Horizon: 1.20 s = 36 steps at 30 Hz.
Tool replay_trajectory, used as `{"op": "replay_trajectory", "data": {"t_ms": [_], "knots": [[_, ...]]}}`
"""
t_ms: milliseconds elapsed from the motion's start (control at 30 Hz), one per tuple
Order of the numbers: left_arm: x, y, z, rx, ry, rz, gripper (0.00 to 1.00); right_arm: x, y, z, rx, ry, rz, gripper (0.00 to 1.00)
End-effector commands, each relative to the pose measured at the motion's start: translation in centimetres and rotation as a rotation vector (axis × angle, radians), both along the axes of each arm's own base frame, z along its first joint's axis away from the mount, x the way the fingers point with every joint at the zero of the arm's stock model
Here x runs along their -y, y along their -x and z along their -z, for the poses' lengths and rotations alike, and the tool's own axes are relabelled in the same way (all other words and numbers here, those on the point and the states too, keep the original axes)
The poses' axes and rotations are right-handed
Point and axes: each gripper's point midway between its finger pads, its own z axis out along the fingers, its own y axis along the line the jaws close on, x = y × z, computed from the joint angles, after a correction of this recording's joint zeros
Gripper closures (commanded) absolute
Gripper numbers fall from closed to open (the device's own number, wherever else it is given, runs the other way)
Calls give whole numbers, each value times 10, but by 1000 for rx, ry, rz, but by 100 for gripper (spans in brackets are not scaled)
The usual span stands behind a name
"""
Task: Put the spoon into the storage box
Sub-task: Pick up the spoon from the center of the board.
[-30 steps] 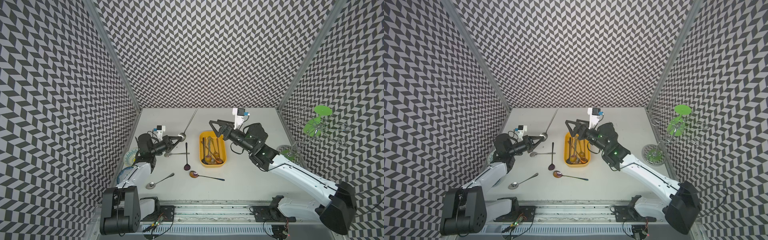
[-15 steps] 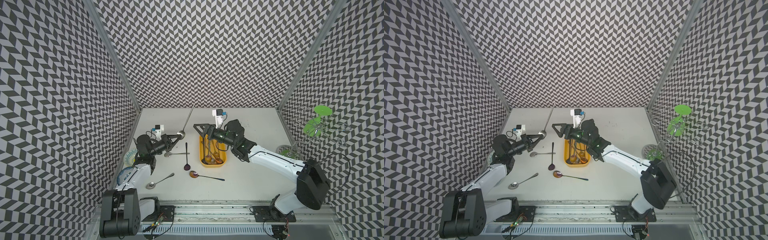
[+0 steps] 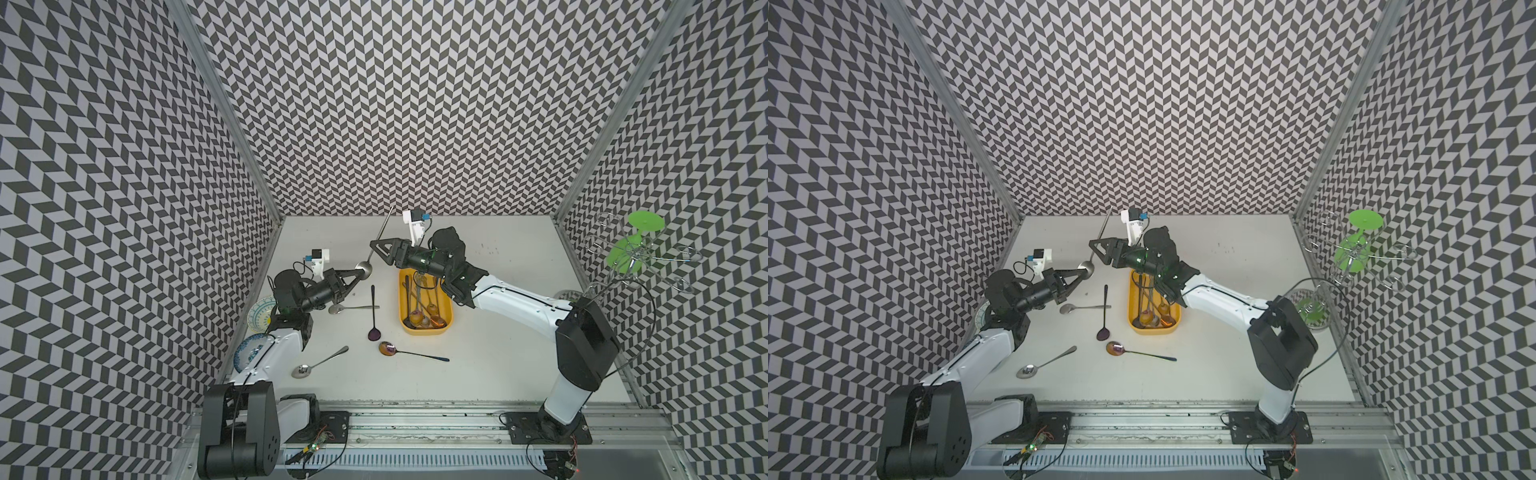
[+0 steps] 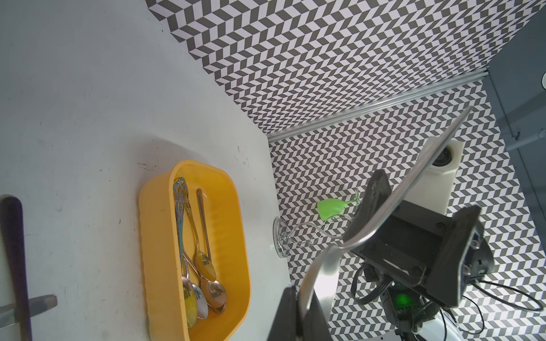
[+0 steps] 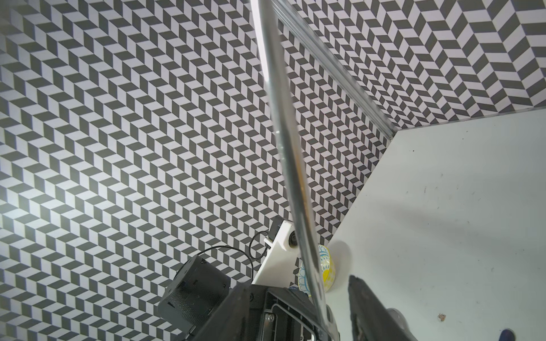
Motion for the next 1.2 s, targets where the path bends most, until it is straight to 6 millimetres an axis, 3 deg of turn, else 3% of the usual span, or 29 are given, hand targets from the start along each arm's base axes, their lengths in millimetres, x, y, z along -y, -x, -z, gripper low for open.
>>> {"op": "replay_trajectory", "data": {"t_ms": [0, 233, 333, 500, 533, 600, 667, 1000, 1167], "knots": [[3, 4, -16, 89, -16, 10, 100, -7, 0, -16, 54, -44, -22, 57], [4, 5, -14, 91, -21, 12, 100, -10, -6, -17, 67, -53, -14, 78], [4, 5, -15, 81, -22, 22, 100, -8, -8, -19, 68, -57, -7, 99], [2, 5, -12, 95, -34, 4, 100, -3, -5, -16, 72, -41, -17, 100], [1, 4, -12, 90, -35, 5, 96, 0, -5, -16, 68, -36, -7, 100], [0, 2, -15, 97, -48, 10, 64, 11, -7, -19, 67, -30, 15, 100], [-1, 2, -14, 117, -70, -2, 50, 20, -7, -18, 71, -12, 26, 100], [-15, -9, 3, 198, -263, -38, 27, 68, 0, 4, 67, 180, 39, 100], [-25, -13, 7, 276, -401, -49, 24, 96, -3, 24, 38, 283, 39, 100]]}}
